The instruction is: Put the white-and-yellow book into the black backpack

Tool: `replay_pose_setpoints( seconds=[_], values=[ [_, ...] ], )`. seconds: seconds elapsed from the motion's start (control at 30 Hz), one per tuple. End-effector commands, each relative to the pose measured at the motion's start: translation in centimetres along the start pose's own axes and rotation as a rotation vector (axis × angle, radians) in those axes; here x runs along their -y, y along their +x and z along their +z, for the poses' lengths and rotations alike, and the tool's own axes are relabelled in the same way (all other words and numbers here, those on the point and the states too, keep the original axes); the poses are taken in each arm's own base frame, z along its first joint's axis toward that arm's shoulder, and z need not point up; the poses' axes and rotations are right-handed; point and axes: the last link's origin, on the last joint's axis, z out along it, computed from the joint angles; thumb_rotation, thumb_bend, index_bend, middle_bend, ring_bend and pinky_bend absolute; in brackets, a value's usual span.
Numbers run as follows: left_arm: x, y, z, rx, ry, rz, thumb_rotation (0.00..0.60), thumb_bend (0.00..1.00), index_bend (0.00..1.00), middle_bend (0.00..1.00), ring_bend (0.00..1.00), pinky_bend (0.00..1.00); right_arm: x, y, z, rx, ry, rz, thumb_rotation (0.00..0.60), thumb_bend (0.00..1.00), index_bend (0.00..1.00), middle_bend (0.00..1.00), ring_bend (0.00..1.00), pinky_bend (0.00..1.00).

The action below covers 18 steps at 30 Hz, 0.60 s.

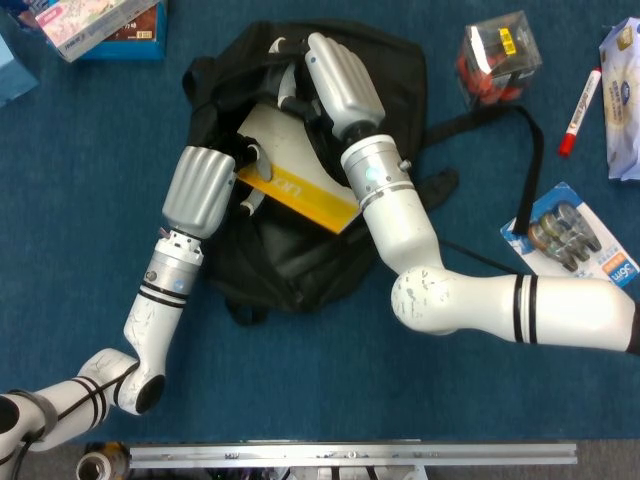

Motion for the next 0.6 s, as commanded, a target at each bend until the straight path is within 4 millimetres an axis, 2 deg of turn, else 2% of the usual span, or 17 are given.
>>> replay_pose_setpoints(
  seconds=[0.03, 0.13, 0.3, 0.4, 0.53, 0.6],
  values=[
    [0.1, -0.1, -0.2, 0.028, 0.017, 0.012, 0.6, 0.23, 0.47, 0.37, 0.28, 0.42, 0.0, -0.1, 0.0, 0.002, 0.0, -0.002, 0.6, 0.96, 0.64, 0.66, 0.78, 0.99],
    [-0.1, -0.1, -0.4, 0.05, 0.023, 0.025, 0.6, 0.18, 0.31, 0.22, 0.17, 0.36, 0.0, -0.1, 0.0, 0.003, 0.0, 0.0, 0.6, 0.96, 0.64, 0.66, 0.78, 0.99],
    [-0.3, 0.2, -0.6, 0.068, 0.043, 0.032, 0.578, 0.17, 0.09, 0.08, 0.07, 0.29, 0.0, 0.0, 0.0, 0.004, 0.001, -0.001, 0.6, 0.96, 0.64, 0.66, 0.78, 0.99],
    [-0.2, 0.5, -1.0, 0.065, 0.056, 0.056, 0.542, 0.17, 0.03, 0.05, 0.03, 0.27, 0.0, 0.0, 0.0, 0.006, 0.001, -0.001, 0.6, 0.96, 0.64, 0.66, 0.78, 0.99],
    [0.0, 1.0, -1.6, 0.069, 0.078, 0.086, 0.509, 0.15, 0.0, 0.02, 0.0, 0.24, 0.0, 0.1, -0.1, 0.01, 0.003, -0.004, 0.6, 0.96, 0.64, 0.66, 0.78, 0.99],
    [0.1, 1.2, -1.9, 0.065, 0.088, 0.095, 0.511, 0.15, 0.0, 0.01, 0.0, 0.22, 0.0, 0.2, -0.1, 0.009, 0.005, -0.005, 0.6, 0.96, 0.64, 0.66, 0.78, 0.99]
  ],
)
